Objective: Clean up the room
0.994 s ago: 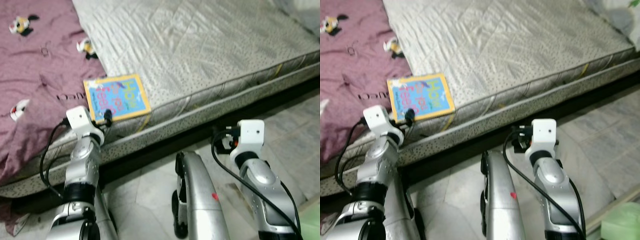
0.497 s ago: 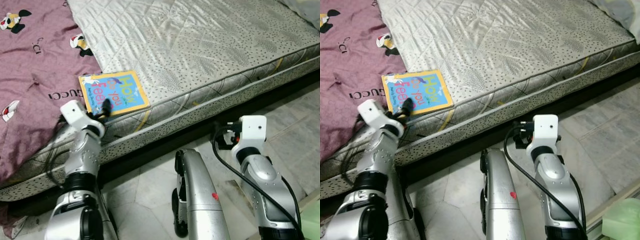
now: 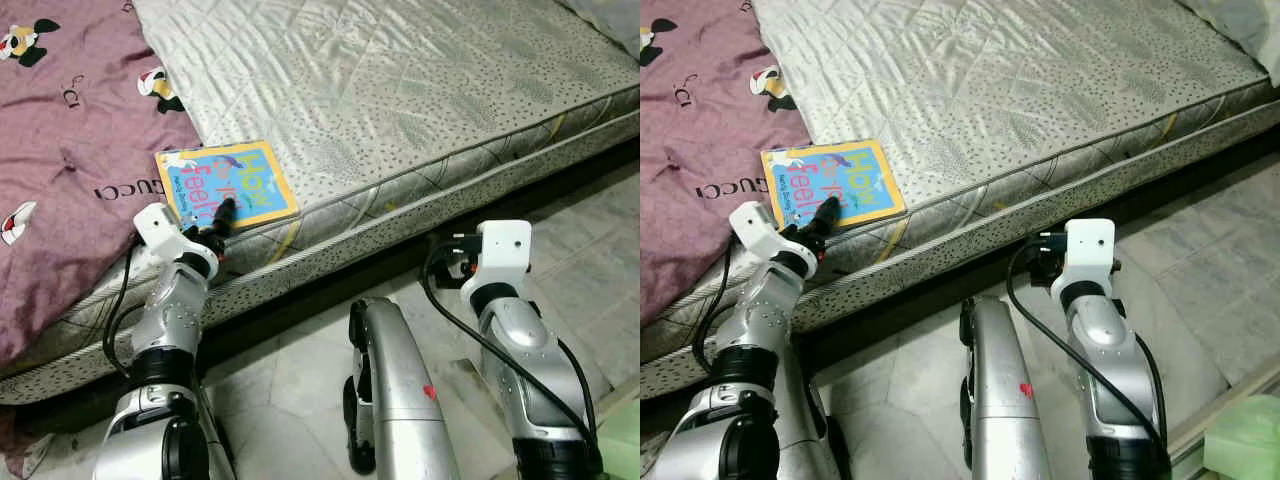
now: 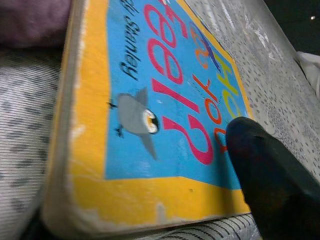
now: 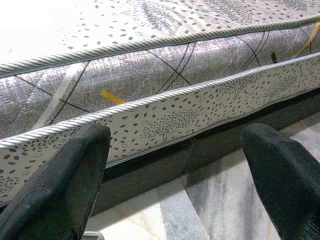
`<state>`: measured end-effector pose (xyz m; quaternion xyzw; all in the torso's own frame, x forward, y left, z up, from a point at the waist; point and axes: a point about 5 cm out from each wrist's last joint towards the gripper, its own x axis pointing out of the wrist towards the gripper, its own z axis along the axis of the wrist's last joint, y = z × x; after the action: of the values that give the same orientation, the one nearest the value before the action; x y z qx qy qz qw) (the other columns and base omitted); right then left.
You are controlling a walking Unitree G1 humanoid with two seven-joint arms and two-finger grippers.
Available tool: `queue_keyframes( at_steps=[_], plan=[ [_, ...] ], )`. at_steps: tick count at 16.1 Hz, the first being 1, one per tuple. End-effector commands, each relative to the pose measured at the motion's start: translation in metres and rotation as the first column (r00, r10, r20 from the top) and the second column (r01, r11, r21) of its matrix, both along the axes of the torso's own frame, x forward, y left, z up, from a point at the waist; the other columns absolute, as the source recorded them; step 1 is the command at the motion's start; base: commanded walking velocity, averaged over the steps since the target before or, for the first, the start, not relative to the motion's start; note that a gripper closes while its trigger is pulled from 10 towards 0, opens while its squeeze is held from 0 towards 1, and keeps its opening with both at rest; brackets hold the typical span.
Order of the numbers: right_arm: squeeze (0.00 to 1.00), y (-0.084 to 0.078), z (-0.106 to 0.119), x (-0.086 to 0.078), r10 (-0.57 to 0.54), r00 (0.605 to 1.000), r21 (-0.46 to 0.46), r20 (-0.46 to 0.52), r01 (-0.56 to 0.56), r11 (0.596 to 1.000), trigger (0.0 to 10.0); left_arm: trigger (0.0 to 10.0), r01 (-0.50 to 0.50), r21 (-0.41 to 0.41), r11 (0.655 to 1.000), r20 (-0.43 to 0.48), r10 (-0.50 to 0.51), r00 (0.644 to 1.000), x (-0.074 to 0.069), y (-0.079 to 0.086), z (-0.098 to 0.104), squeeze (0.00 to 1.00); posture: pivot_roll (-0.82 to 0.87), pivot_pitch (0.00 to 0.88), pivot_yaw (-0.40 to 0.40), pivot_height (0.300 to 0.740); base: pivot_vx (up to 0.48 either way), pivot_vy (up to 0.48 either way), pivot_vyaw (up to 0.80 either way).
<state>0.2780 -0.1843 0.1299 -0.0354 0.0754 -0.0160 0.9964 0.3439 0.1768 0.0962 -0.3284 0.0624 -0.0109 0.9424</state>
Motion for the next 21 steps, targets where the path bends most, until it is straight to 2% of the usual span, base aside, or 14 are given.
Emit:
queue_keyframes(
  at_steps=[1, 6, 8, 9, 10, 11, 12, 21],
  plan=[
    [0.0, -0.005, -0.001, 0.0, -0.018, 1.0, -0.012, -0.001, 0.018, 1.0, 10.0, 0.0, 0.01, -0.009, 1.0, -0.025, -0.01, 1.0, -0.002, 0.0, -0.005, 0.0, -0.22, 0.166, -0.024, 0.459, 0.0, 0.0, 0.0],
    [0.0, -0.004, -0.002, 0.005, -0.015, 1.0, -0.015, 0.008, 0.015, 1.0, 10.0, 0.0, 0.023, -0.036, 0.999, 0.013, -0.022, 1.0, 0.0, -0.002, -0.001, 0.0, -0.22, 0.146, -0.026, 0.459, 0.0, 0.0, 0.0],
    [0.0, -0.004, -0.001, 0.008, -0.012, 1.0, -0.019, 0.016, 0.012, 1.0, 10.0, 0.0, 0.007, -0.048, 0.999, 0.001, -0.007, 1.0, 0.0, -0.001, -0.002, 0.0, -0.21, 0.137, -0.025, 0.459, 0.0, 0.0, 0.0],
    [0.0, -0.003, -0.001, 0.009, -0.011, 1.0, -0.019, 0.019, 0.012, 1.0, 10.0, 4.1, -0.007, -0.04, 0.999, -0.01, 0.007, 1.0, 0.0, 0.001, -0.002, 0.0, -0.21, 0.135, -0.025, 0.459, 0.0, 0.0, 0.0],
    [0.0, -0.003, -0.001, 0.011, -0.011, 1.0, -0.019, 0.021, 0.012, 1.0, 10.0, 10.0, -0.016, -0.051, 0.999, -0.014, 0.016, 1.0, 0.0, 0.003, -0.002, 0.0, -0.2, 0.129, -0.025, 0.459, 0.0, 0.0, 0.0],
    [0.0, -0.002, -0.001, 0.012, -0.009, 1.0, -0.018, 0.024, 0.009, 1.0, 10.0, 0.0, -0.042, -0.053, 0.998, 0.005, 0.043, 0.999, 0.0, 0.007, 0.0, 0.0, -0.2, 0.125, -0.025, 0.459, 0.0, 0.0, 0.0],
    [0.0, -0.001, -0.001, 0.013, -0.006, 1.0, -0.016, 0.026, 0.006, 1.0, 10.0, 0.0, -0.049, -0.079, 0.996, 0.022, 0.051, 0.998, 0.001, 0.009, 0.001, 0.0, -0.2, 0.12, -0.025, 0.459, 0.0, 0.0, 0.0],
    [0.0, 0.009, 0.001, 0.031, 0.027, 0.998, -0.011, 0.063, -0.027, 1.0, 10.0, 0.0, -0.065, -0.1, 0.993, 0.055, 0.07, 0.996, 0.006, 0.015, 0.008, 0.0, -0.17, 0.063, -0.035, 0.459, 0.0, 0.0, 0.0]
  ],
)
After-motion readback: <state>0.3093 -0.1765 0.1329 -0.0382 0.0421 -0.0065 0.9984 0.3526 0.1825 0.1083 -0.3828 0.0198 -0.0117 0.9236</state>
